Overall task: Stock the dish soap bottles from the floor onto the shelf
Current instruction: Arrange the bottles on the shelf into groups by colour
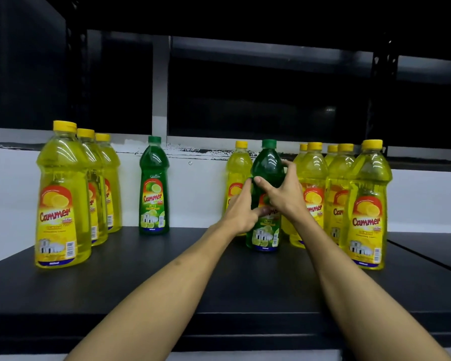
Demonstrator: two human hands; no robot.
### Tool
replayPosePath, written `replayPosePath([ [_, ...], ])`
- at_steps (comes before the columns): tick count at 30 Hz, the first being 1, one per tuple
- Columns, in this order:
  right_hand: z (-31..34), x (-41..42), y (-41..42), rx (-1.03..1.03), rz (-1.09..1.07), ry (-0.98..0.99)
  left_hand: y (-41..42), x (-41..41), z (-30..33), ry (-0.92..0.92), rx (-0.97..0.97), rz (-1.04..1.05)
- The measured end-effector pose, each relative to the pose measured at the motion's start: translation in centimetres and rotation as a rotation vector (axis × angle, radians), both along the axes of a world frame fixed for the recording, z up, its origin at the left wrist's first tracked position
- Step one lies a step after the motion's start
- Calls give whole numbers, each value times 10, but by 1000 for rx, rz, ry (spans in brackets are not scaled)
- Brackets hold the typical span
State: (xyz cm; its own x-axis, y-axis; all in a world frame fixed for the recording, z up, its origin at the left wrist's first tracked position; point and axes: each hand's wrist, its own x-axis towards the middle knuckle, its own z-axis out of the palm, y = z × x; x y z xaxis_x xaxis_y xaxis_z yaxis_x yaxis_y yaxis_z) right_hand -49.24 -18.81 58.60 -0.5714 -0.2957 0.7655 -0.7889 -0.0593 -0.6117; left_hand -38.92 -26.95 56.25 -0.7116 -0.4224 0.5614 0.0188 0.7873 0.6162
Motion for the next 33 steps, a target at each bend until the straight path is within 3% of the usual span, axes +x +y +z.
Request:
replayPosePath([
  [17,6,106,-60,127,552,-54,-64,154,-19,-32,33,126],
  [19,6,119,-69,121,576,-54,-71,182,-29,-108,-2,185],
  [25,6,146,-99,137,644,-78,-85,247,-54,-603,-183,394],
  [33,5,167,-141,125,696,-80,-82,248,-59,-677,-180,393],
])
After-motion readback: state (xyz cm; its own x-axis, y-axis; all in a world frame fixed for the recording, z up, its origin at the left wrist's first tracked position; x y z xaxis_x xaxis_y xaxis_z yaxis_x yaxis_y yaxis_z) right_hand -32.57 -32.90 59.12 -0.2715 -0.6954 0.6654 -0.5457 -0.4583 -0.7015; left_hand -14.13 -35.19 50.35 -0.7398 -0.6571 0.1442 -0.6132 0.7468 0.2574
